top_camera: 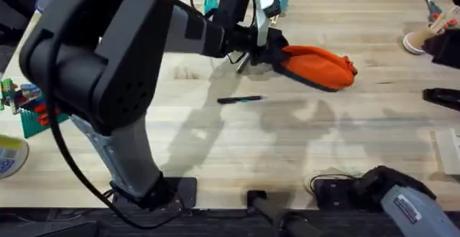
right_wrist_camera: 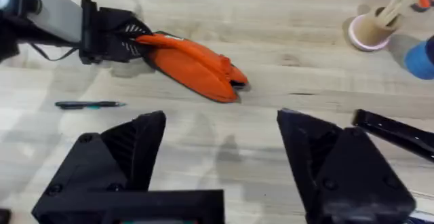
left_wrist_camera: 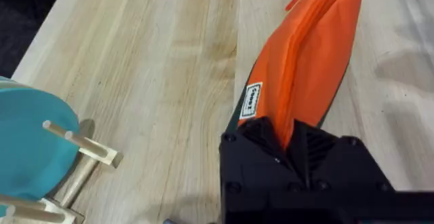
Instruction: Unzip the bag, pick up the pens from the table one at a time and place them inside, then zip the bag closed.
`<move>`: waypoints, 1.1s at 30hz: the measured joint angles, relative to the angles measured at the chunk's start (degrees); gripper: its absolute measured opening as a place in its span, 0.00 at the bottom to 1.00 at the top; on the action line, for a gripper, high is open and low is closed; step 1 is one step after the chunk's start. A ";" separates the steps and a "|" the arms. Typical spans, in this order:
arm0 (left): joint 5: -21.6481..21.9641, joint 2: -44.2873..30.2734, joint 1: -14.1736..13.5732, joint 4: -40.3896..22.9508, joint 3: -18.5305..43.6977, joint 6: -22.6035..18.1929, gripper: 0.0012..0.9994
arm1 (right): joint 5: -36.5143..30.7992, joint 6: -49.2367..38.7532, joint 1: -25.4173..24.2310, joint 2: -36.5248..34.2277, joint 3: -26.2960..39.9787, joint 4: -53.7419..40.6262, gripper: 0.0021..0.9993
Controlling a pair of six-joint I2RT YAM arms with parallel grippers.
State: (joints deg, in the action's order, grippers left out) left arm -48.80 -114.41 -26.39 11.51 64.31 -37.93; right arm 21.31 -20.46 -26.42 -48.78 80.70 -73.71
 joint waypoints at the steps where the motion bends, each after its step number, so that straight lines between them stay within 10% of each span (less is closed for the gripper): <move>1: 0.00 -0.01 0.00 0.00 0.00 0.00 0.04 | 0.61 -0.73 -0.46 -1.04 0.79 -0.69 0.99; 33: 0.00 0.00 0.00 -0.07 0.00 0.00 0.04 | -5.65 -22.27 -2.73 -11.86 2.50 -2.69 1.00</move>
State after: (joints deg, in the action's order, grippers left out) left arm -48.80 -114.41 -26.39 11.44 64.31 -37.93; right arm 15.65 -42.73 -29.14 -60.64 83.20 -76.40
